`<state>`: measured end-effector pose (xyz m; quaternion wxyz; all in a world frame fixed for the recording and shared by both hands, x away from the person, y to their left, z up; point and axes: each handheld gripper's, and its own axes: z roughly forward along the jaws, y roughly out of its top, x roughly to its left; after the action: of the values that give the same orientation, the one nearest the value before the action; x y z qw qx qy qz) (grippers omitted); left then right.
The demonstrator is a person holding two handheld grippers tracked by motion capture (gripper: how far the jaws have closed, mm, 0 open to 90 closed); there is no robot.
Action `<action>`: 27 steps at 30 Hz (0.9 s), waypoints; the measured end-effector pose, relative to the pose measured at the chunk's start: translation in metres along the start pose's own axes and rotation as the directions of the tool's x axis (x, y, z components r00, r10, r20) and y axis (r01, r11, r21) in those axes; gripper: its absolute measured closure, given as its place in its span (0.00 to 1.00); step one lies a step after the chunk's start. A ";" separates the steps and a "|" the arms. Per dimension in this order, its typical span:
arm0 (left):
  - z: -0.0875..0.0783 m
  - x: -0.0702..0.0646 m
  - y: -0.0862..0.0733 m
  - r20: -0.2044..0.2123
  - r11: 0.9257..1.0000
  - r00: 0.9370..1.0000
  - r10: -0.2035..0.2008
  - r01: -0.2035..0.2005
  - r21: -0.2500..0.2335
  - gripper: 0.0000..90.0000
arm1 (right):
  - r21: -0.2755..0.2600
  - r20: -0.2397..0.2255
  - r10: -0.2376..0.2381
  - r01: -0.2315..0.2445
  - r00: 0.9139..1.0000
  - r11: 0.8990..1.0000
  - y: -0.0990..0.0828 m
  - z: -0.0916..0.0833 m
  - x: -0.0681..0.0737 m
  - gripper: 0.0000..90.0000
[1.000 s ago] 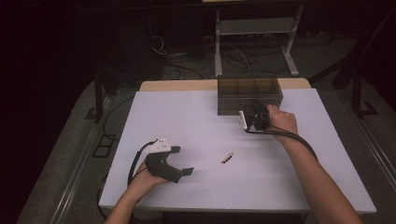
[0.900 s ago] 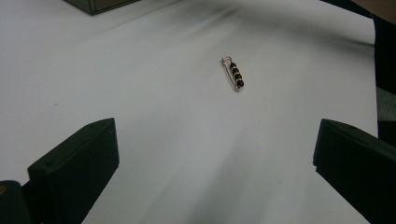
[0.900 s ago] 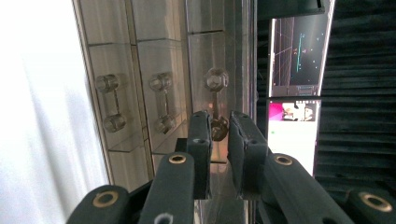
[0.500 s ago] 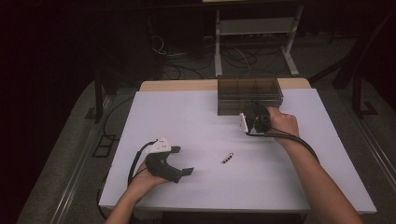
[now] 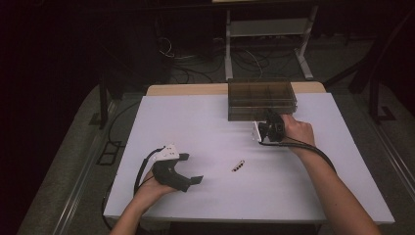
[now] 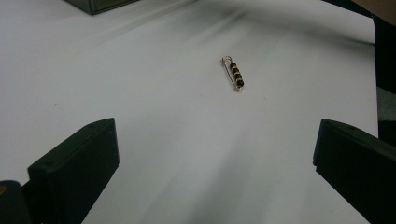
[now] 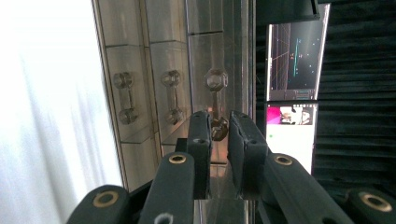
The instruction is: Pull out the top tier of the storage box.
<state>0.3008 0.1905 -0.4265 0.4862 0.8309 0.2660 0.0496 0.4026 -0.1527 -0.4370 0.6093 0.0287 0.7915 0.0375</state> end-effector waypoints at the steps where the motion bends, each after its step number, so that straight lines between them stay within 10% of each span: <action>1: 0.000 0.000 0.000 0.000 1.000 1.000 0.000 0.000 0.000 0.00 | -0.001 0.001 0.000 0.000 1.000 1.000 0.000 -0.001 0.000 0.87; 27: 0.000 -0.001 0.000 -0.002 1.000 1.000 0.000 0.000 0.001 0.00 | -0.017 0.008 -0.009 0.009 1.000 1.000 -0.003 -0.015 0.005 0.87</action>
<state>0.3003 0.1900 -0.4263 0.4855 0.8311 0.2664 0.0501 0.3872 -0.1558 -0.4380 0.6129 0.0203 0.7888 0.0414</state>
